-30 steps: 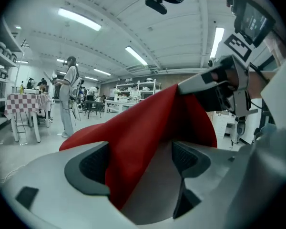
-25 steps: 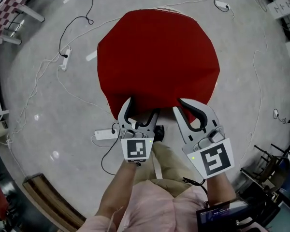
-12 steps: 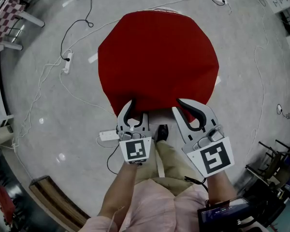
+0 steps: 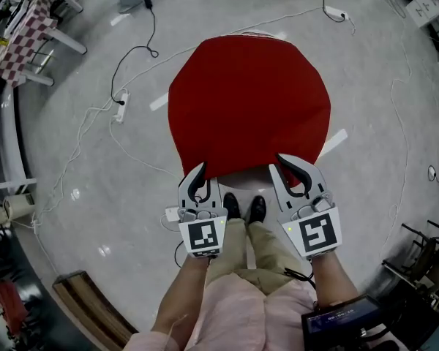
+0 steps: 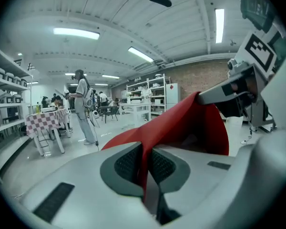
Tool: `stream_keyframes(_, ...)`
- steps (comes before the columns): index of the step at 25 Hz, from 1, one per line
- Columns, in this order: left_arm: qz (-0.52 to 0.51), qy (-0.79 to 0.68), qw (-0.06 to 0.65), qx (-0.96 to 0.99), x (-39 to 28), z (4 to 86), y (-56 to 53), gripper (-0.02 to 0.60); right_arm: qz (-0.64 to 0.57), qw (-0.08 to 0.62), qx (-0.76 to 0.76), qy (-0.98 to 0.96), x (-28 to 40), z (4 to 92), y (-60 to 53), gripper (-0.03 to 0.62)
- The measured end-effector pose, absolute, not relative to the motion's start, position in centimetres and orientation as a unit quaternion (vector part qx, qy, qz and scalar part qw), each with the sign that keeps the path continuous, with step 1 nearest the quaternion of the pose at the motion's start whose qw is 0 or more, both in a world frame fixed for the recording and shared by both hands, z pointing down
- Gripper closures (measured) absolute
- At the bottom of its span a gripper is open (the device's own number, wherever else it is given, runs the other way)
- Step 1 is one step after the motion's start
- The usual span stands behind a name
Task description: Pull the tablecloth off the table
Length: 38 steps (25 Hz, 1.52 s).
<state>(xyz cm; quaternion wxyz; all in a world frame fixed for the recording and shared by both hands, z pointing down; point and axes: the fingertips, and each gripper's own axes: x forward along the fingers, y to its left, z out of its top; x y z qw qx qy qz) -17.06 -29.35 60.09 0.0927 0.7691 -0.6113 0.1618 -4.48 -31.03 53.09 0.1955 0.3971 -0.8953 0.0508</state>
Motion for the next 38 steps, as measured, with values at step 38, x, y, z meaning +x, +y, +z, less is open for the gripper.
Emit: stream_keyframes(38, 0.073, -0.629, 0.018, 0.774, -14.5, 39.7, -26.7, 0.545, 0.036, 0.096, 0.477, -0.873, 0.4, 39.8, -26.8, 0.565)
